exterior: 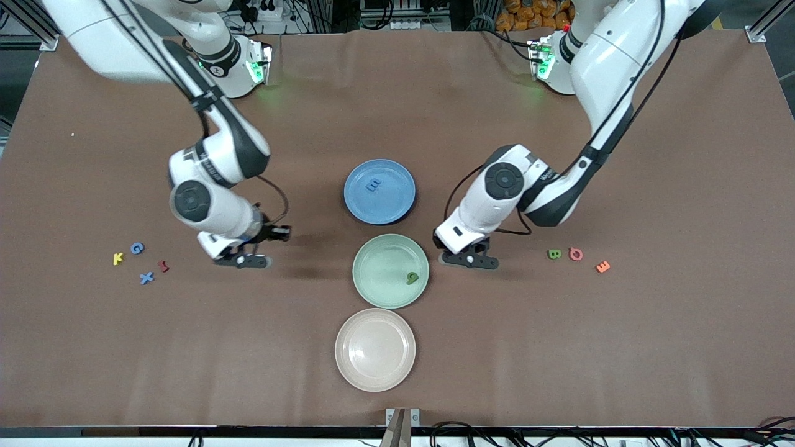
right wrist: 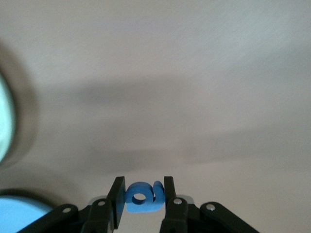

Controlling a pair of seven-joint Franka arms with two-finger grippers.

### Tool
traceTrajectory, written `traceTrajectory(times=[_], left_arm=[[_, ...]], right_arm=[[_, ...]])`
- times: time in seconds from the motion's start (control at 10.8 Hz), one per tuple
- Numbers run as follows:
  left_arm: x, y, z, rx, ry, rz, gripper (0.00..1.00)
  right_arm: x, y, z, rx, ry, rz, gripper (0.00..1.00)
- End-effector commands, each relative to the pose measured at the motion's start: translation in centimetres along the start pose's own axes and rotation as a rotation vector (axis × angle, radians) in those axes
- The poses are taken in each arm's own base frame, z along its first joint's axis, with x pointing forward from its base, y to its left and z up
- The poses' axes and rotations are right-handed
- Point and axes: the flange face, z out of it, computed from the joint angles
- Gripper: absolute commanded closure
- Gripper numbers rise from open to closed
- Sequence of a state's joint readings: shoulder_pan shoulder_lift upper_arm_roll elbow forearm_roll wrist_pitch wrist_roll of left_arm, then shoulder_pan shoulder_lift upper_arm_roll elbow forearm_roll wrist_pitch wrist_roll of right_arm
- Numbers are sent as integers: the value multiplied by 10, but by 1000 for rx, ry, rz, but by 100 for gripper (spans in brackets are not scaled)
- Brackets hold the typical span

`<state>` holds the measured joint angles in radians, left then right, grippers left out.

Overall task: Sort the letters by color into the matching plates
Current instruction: 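Drop the N on the green plate while the right gripper drops G on blue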

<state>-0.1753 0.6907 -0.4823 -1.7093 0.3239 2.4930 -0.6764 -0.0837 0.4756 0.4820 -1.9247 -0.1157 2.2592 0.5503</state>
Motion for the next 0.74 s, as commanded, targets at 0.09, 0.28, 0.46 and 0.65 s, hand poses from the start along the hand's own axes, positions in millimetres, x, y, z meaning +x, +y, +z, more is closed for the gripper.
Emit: traceTrajectory(times=[0.09, 0.28, 0.46, 0.65], left_arm=[[5, 48, -1, -103, 59, -117, 100], [0, 54, 9, -111, 52, -127, 100], [6, 51, 10, -132, 87, -148, 10], [24, 26, 1, -117, 137, -169, 0]], right_arm=[[-72, -101, 9, 1, -21, 138, 80], [-103, -139, 17, 9, -25, 187, 80], [-124, -162, 33, 0, -32, 217, 80], [-136, -178, 54, 10, -6, 245, 78]])
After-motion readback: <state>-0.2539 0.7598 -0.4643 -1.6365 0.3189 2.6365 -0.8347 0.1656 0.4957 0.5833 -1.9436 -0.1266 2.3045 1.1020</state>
